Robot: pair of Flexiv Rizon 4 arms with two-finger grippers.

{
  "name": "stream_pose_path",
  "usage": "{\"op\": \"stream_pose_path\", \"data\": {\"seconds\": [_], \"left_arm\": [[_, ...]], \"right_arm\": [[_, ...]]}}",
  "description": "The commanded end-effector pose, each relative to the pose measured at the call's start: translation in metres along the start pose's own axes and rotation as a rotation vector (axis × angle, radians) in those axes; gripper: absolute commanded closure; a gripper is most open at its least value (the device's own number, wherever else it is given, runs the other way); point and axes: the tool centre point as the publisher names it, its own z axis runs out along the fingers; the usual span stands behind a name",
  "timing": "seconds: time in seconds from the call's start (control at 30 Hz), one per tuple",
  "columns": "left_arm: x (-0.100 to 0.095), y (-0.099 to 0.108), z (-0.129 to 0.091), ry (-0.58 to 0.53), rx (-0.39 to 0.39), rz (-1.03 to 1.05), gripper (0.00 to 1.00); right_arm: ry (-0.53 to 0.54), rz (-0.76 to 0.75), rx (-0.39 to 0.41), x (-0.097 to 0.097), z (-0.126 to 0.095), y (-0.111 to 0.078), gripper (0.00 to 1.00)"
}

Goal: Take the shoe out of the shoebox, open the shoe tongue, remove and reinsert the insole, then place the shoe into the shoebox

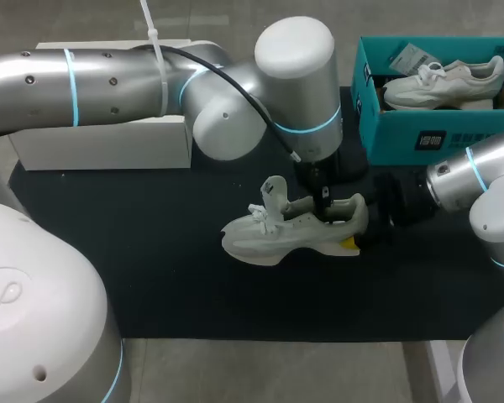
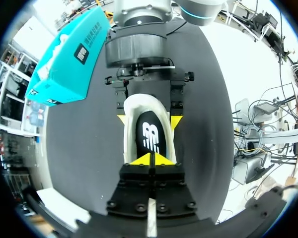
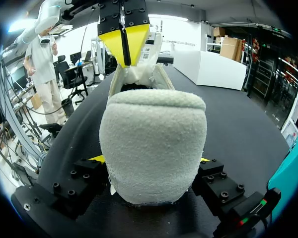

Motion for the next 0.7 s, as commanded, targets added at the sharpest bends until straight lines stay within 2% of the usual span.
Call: {"op": "stream_pose_path", "data": {"seconds": [0.03, 0.27, 0.4, 0.7], "left_arm": [[-0.005, -0.009, 0.017, 0.009, -0.011, -0.002, 1.00], [-0.008, -0.005, 0.038, 0.024, -0.043, -0.005, 1.00], [-0.009, -0.003, 0.045, 0.071, -0.067, 0.005, 1.00], [0.003, 0.013, 0.045, 0.123, -0.095, 0.026, 1.00]], "right_arm": [[-0.001, 0.000, 0.002, 0.000, 0.004, -0.002, 1.00], [-0.001, 0.000, 0.002, 0.000, 0.004, -0.002, 1.00], [-0.001, 0.000, 0.002, 0.000, 0.004, -0.002, 1.00], [-0.001, 0.000, 0.002, 0.000, 0.004, -0.002, 1.00]]}}
